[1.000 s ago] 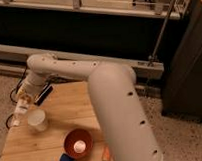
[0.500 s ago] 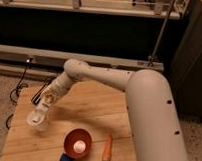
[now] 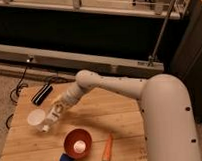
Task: Stand the bottle upright
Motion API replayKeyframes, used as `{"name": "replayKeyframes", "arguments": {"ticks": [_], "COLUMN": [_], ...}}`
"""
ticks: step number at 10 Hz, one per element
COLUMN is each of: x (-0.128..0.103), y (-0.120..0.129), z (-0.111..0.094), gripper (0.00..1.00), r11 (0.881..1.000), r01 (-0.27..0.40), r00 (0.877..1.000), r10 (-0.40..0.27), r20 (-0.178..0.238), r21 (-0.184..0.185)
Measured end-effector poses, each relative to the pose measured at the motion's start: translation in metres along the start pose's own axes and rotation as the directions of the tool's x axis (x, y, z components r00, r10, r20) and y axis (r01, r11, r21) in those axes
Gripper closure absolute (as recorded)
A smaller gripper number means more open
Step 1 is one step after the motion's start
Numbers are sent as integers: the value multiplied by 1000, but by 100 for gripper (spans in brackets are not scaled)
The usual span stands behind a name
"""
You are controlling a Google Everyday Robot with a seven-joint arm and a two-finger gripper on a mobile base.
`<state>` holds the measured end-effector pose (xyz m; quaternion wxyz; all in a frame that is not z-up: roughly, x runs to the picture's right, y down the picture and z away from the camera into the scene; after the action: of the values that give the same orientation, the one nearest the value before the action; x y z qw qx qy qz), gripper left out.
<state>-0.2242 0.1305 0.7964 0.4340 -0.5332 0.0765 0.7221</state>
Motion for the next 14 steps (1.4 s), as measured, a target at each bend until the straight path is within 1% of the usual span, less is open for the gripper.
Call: {"name": "replayKeyframes", "arguments": {"ticks": [1,3,4,5,6,7,8,9,10,12,13,14], "x": [0,-2,-4,-4,-6,-12,-19,-25,-36,-51,-59,-63], "y": [-14,-36,-46,-52,-57,-63,-65,-63,-56,-52,-54,-58], "z": [-4,-13,-18,-21,-23,-27,-28,-27,-24,-24,-22,-19], "gripper": [100,100,100,100,100,100,100,100,100,100,98,94], "r11": [999,994,986,975,963,941,923,909,894,867,843,820], "r01": [-29,-87,-122,-154,-180,-221,-252,-273,-297,-333,-363,-390], "r00": [1000,996,991,986,982,972,962,955,945,930,918,908], "r10": [28,84,115,142,162,191,208,217,224,236,251,269], "r20": [10,42,65,82,101,140,175,201,238,282,306,320], "r21": [14,65,115,162,200,255,289,314,337,370,398,418]}}
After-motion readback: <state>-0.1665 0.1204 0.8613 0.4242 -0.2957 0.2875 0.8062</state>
